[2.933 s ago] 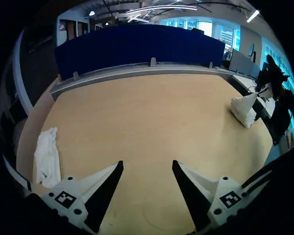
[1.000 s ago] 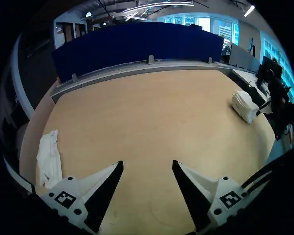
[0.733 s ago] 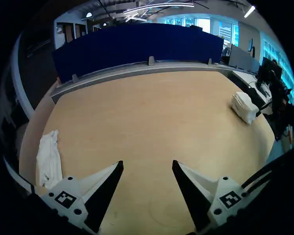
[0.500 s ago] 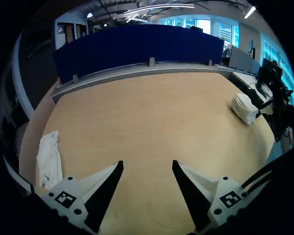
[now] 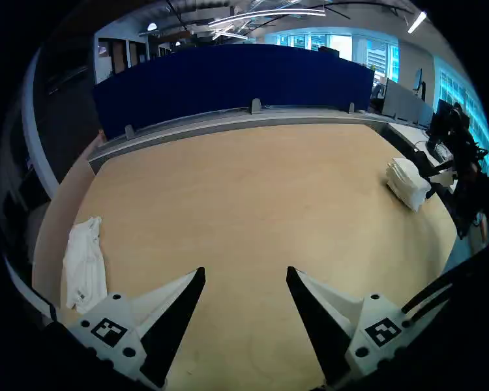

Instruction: Fold towel

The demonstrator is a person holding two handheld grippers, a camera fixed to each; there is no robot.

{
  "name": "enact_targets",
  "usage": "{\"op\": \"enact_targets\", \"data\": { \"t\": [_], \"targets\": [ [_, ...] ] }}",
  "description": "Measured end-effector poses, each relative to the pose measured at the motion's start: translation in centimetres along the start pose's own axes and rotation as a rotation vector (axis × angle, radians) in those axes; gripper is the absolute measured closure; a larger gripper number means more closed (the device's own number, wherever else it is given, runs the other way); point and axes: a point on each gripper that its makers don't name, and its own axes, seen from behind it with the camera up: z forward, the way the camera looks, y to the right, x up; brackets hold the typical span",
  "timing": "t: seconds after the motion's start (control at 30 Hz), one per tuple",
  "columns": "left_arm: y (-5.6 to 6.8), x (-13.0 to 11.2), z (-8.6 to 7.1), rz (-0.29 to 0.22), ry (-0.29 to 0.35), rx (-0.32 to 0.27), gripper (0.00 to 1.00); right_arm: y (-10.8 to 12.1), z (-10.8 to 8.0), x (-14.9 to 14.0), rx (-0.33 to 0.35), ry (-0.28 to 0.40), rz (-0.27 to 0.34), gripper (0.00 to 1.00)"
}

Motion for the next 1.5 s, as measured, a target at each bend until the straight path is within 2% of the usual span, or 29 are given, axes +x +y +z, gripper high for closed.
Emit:
{"op": "enact_targets", "data": {
  "t": [0.63,0.7,0.93,1.07,1.13,1.2,1.33,1.5],
  "targets": [
    [-0.4,-0.1,-0.4,-0.009,0.004,0.015,0.08,-3.1,1.4,2.1,0.052,0.027,-0.013,0.05],
    [-0.5,-0.1,-0.5,-0.010,0.004,0.016,0.08,-3.7,1.5,2.3,0.068,0.033,-0.013,0.12],
    [-0.6,-0.2,-0.5,-0.014,0.003,0.018,0.08,-6.6,2.2,2.7,0.144,0.038,-0.020,0.47],
    [-0.8,-0.3,-0.6,-0.015,0.002,0.023,0.08,-7.3,2.6,2.7,0.158,0.037,-0.027,0.51],
    [-0.9,-0.4,-0.7,-0.017,0.001,0.026,0.08,-7.5,2.7,2.7,0.160,0.037,-0.029,0.61],
    [-1.1,-0.6,-0.7,-0.020,0.000,0.029,0.08,-7.6,2.7,2.8,0.161,0.038,-0.030,0.77],
    [-1.3,-0.8,-0.7,-0.026,-0.001,0.033,0.08,-7.5,2.9,2.8,0.148,0.038,-0.032,0.96],
    [-1.5,-0.9,-0.8,-0.029,-0.002,0.036,0.08,-8.0,3.0,2.6,0.165,0.034,-0.035,0.97]
  ]
}}
